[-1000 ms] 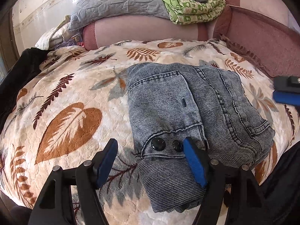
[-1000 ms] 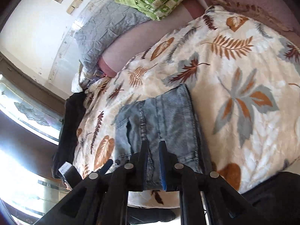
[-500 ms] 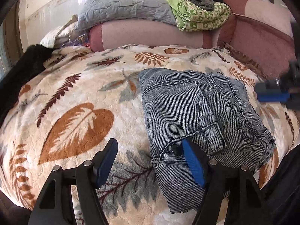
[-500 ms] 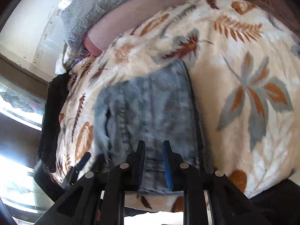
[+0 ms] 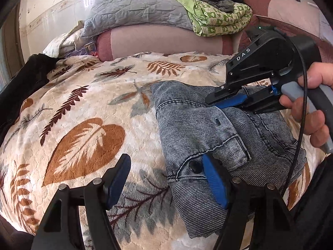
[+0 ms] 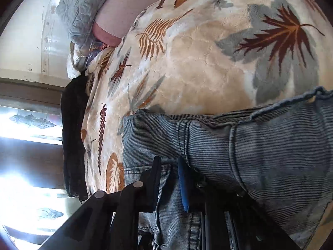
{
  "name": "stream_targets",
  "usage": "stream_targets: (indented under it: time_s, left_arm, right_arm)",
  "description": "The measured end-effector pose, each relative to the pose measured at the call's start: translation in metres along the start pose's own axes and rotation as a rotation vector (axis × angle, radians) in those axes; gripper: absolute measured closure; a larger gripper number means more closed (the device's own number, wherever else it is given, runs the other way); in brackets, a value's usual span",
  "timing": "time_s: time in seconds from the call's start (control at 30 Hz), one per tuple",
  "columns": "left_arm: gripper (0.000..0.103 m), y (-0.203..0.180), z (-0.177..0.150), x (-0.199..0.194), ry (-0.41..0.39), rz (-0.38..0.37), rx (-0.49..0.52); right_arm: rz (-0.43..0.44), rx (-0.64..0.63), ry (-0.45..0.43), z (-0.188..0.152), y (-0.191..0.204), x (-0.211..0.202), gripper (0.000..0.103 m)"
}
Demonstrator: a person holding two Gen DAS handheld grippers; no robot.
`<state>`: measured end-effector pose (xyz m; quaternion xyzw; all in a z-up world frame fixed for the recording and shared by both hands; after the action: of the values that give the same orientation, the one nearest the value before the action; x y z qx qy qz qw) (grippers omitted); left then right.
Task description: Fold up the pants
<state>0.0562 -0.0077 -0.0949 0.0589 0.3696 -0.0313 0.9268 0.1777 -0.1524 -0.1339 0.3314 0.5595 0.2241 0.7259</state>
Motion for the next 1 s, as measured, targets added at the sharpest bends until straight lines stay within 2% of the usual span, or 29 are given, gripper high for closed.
stream_targets:
  time_s: [0.03, 0.1, 0.17, 0.2, 0.27, 0.43, 0.5, 0.53, 0.57, 0.6, 0.63, 0.7, 0.77, 0.8, 0.83, 0.87, 0.93, 1.0]
  left_arm:
    - [0.031, 0.000, 0.000, 0.000, -0.001, 0.002, 0.003]
    - [0.031, -0.001, 0.000, 0.000, -0.005, 0.005, 0.007]
    - [0.031, -0.001, 0.000, -0.001, -0.008, 0.007, 0.010]
    - [0.031, -0.001, 0.000, -0.001, -0.010, 0.008, 0.013]
    - [0.031, -0.001, 0.000, -0.001, -0.014, 0.012, 0.016]
    - [0.031, -0.001, -0.001, -0.001, -0.017, 0.011, 0.020]
    - [0.031, -0.001, -0.001, -0.001, -0.017, 0.008, 0.021]
    - [0.031, -0.001, -0.001, -0.001, -0.018, 0.007, 0.021]
    - [0.031, -0.001, -0.001, -0.001, -0.019, 0.007, 0.021]
    - [0.031, -0.001, -0.001, -0.001, -0.019, 0.007, 0.022]
    - [0.031, -0.001, -0.001, -0.001, -0.019, 0.005, 0.021]
    - [0.031, 0.000, 0.000, -0.001, -0.017, 0.000, 0.017]
    - [0.031, 0.000, 0.000, 0.000, -0.014, -0.005, 0.014]
    - [0.031, 0.000, 0.000, 0.001, -0.010, -0.005, 0.014]
    - [0.031, 0.000, 0.000, 0.000, -0.012, -0.004, 0.014]
    - [0.031, 0.000, -0.001, 0.000, -0.012, -0.004, 0.014]
    - [0.031, 0.000, -0.001, 0.000, -0.014, -0.005, 0.012]
    - [0.031, 0.000, -0.001, 0.000, -0.016, -0.008, 0.007]
  right_arm:
    - [-0.038, -0.028, 0.008, 0.001, 0.008, -0.001, 0.082]
    - [-0.100, -0.139, 0.008, 0.010, 0.037, -0.001, 0.073]
    - [-0.165, -0.281, 0.021, 0.016, 0.070, 0.002, 0.055]
    - [-0.210, -0.348, 0.031, 0.023, 0.087, 0.011, 0.050]
    - [-0.335, -0.481, 0.064, 0.035, 0.112, 0.029, 0.029]
    - [-0.615, -0.691, 0.263, 0.049, 0.125, 0.090, 0.029]
    - [-0.672, -0.722, 0.365, 0.044, 0.118, 0.108, 0.029]
    - [-0.697, -0.724, 0.409, 0.042, 0.114, 0.114, 0.030]
    - [-0.728, -0.729, 0.438, 0.042, 0.109, 0.118, 0.045]
    - [-0.759, -0.729, 0.466, 0.043, 0.102, 0.121, 0.064]
    - [-0.764, -0.727, 0.484, 0.044, 0.099, 0.121, 0.090]
    - [-0.767, -0.757, 0.465, 0.047, 0.100, 0.115, 0.093]
    - [-0.774, -0.752, 0.386, 0.057, 0.101, 0.104, 0.094]
    - [-0.776, -0.742, 0.326, 0.065, 0.100, 0.096, 0.094]
    - [-0.813, -0.748, 0.237, 0.076, 0.099, 0.084, 0.103]
    - [-0.826, -0.736, 0.169, 0.085, 0.097, 0.073, 0.103]
    - [-0.731, -0.628, 0.122, 0.092, 0.088, 0.052, 0.103]
    - [-0.633, -0.592, 0.083, 0.086, 0.090, 0.033, 0.103]
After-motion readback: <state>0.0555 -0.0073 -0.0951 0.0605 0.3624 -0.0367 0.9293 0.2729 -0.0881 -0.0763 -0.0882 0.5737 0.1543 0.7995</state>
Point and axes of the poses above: each gripper's, at about its wrist camera, not at the fingertips, and x roughly the way its jaws point, y to its left, z to its top, the point moved 6 cm from there along x, roughly the way its jaws point, and after that the axes turned 7 degrees about z, right-handed, at the moved point
